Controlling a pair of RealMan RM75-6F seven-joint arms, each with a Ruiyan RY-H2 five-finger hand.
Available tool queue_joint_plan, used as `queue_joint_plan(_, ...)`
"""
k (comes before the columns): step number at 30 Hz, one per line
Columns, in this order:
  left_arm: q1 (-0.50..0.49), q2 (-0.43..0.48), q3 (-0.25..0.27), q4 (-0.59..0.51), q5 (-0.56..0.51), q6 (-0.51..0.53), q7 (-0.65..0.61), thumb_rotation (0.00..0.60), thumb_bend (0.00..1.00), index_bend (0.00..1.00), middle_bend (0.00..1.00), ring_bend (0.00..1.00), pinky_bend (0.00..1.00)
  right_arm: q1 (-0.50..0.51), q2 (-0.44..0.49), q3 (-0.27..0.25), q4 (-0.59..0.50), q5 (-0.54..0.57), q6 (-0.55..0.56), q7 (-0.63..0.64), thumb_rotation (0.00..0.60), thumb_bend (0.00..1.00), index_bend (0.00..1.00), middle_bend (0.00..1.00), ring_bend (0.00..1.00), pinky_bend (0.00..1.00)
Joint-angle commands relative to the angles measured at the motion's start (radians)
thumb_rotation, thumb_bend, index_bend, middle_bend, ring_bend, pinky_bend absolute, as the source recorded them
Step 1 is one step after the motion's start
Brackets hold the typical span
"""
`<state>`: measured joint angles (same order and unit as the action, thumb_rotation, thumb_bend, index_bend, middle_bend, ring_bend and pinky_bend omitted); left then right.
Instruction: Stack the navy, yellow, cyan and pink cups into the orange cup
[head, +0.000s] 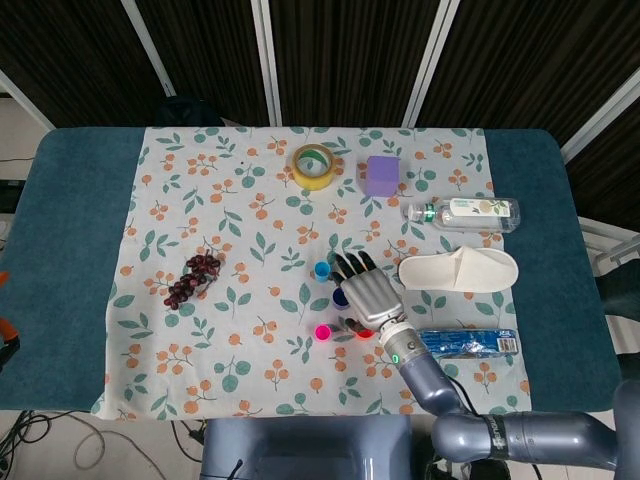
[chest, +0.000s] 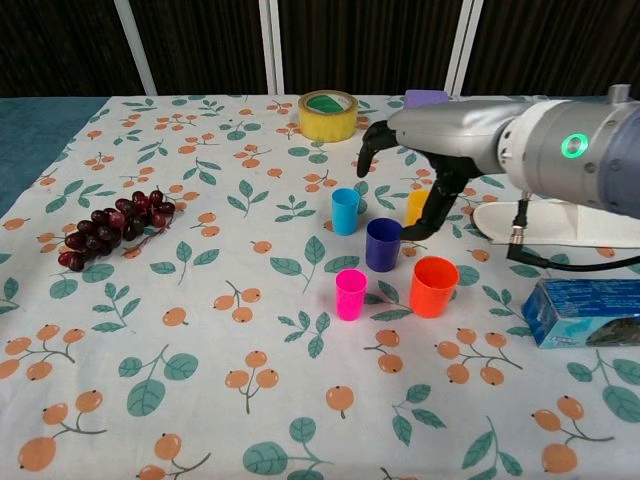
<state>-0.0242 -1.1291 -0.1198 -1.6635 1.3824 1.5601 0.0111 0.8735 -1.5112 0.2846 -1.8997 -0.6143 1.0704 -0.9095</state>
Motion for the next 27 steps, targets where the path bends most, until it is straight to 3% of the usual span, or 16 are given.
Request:
queue_joint_plan(1,0.0,0.001,-0.001,0.0,-0.001,-0.001,-0.002,0.6,0.77,0.15,0.01,0.0,0.0,0.046,-0.042,0.007,0.034,0.055,0.034,-0.029,0.6,0.35,0.26,0.0,0.0,0.04)
queue_joint_plan(12,0.0,0.002,-0.002,-0.001,-0.005,-0.002,-0.005,0.6,0.77,0.15,0.01,0.0,0.0,0.106,-0.091,0.006,0.131,0.13,0.05,-0.013,0.6,0.4,0.29,0.0,0.0,0.04)
queue_joint_plan(27,0.0,0.004,-0.002,-0.003,-0.012,-0.007,0.001,0.6,0.77,0.15,0.01,0.0,0.0,0.136,-0.095,-0.039,0.156,0.184,0.047,-0.008,0.6,0.4,0.29,0.0,0.0,0.04)
